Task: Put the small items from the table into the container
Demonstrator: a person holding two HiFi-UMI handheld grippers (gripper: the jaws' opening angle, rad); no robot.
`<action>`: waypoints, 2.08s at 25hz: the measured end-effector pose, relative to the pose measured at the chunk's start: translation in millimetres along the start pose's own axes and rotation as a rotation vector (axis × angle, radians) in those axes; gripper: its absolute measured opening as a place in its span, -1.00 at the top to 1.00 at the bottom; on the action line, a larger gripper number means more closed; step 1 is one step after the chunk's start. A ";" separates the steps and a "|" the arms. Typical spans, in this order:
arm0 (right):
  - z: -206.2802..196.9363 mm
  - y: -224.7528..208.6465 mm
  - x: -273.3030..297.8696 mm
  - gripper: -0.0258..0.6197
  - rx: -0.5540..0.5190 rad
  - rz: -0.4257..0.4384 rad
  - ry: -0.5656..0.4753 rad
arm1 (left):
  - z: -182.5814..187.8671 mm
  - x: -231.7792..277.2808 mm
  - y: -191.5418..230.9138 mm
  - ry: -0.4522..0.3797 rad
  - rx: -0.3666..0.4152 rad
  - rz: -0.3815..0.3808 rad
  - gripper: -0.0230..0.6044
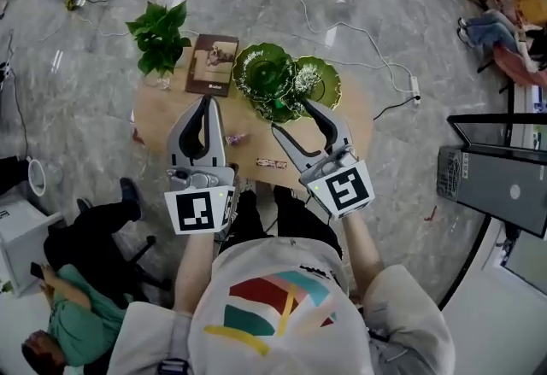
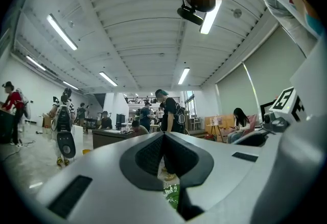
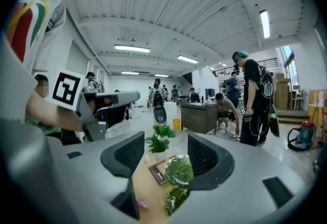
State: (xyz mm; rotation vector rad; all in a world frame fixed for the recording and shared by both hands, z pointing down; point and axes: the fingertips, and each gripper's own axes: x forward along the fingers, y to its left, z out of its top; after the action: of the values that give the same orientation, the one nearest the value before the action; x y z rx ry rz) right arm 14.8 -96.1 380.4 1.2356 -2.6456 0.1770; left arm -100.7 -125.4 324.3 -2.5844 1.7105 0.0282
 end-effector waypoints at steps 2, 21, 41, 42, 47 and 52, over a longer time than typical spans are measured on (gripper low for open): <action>-33.9 10.6 11.8 0.13 -0.015 0.055 0.075 | -17.5 -0.6 3.8 0.022 0.004 0.000 0.90; -409.9 146.8 171.2 0.13 -0.311 0.542 0.559 | -240.8 -54.8 57.7 0.197 -0.013 0.125 0.90; -208.4 101.2 96.6 0.31 -0.254 0.209 0.484 | -86.4 -48.5 45.4 0.103 -0.032 0.069 0.90; -180.9 91.4 89.1 0.31 -0.253 0.166 0.451 | -70.9 -47.2 43.4 0.088 -0.034 0.063 0.90; -69.7 47.5 48.3 0.31 -0.312 -0.024 0.295 | -13.0 -37.2 35.0 -0.019 -0.087 0.035 0.90; 10.7 20.8 12.8 0.31 -0.415 -0.160 0.159 | 35.6 -7.2 14.2 -0.130 -0.072 -0.019 0.90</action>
State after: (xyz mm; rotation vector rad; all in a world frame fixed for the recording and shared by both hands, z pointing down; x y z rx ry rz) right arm -10.7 -94.5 372.8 1.2222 -2.2800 -0.2747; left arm -116.3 -122.7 288.7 -2.5842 1.6704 0.2562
